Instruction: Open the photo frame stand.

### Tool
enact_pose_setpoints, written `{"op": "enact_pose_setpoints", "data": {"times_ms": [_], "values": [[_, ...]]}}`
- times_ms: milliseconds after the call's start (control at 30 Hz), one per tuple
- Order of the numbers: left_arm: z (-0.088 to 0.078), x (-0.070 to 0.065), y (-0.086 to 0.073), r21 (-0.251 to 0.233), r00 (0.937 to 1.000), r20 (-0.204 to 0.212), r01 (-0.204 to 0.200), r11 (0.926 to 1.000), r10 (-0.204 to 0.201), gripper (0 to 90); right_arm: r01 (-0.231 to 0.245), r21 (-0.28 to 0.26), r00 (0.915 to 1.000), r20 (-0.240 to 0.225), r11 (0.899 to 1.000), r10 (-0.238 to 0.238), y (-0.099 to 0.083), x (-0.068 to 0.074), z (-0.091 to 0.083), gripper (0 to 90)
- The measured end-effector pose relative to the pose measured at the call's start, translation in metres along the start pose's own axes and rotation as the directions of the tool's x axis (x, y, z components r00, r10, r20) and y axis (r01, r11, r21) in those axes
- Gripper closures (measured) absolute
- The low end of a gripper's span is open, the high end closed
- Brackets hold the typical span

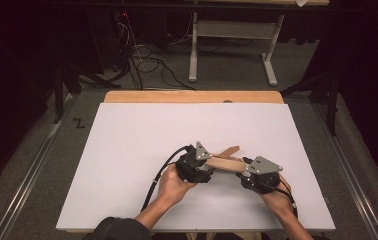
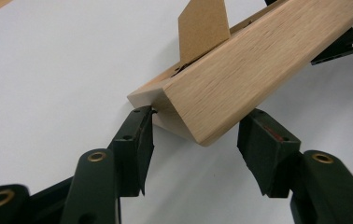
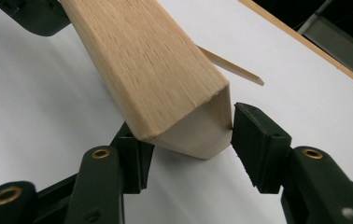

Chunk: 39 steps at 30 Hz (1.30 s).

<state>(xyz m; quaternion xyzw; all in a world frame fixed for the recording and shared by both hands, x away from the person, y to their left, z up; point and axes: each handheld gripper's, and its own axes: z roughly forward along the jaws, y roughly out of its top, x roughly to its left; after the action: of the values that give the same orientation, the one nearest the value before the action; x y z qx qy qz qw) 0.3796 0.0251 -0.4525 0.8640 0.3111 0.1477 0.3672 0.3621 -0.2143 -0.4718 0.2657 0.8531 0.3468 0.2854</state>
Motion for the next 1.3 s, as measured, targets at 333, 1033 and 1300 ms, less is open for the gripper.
{"op": "enact_pose_setpoints", "data": {"times_ms": [333, 1033, 1300], "values": [[0.004, 0.006, 0.009, -0.02, 0.9995, -0.014, 0.027, 0.9994, -0.027, 47.2, -0.033, -0.019, 0.9994, 0.006, 0.999, 0.033, 0.001, -0.009, 0.002, 55.8], [-0.006, 0.01, 0.003, -0.035, 0.9992, 0.002, 0.04, 0.9986, -0.04, 51.7, -0.125, -0.032, 0.9873, -0.103, 0.992, 0.121, 0.004, -0.022, 0.002, 58.5], [0.003, 0.014, 0.003, -0.037, 0.9986, -0.018, 0.049, 0.9981, -0.05, 48.3, -0.146, -0.043, 0.9829, -0.119, 0.988, 0.14, 0.002, -0.026, 0.005, 58.7]]}}
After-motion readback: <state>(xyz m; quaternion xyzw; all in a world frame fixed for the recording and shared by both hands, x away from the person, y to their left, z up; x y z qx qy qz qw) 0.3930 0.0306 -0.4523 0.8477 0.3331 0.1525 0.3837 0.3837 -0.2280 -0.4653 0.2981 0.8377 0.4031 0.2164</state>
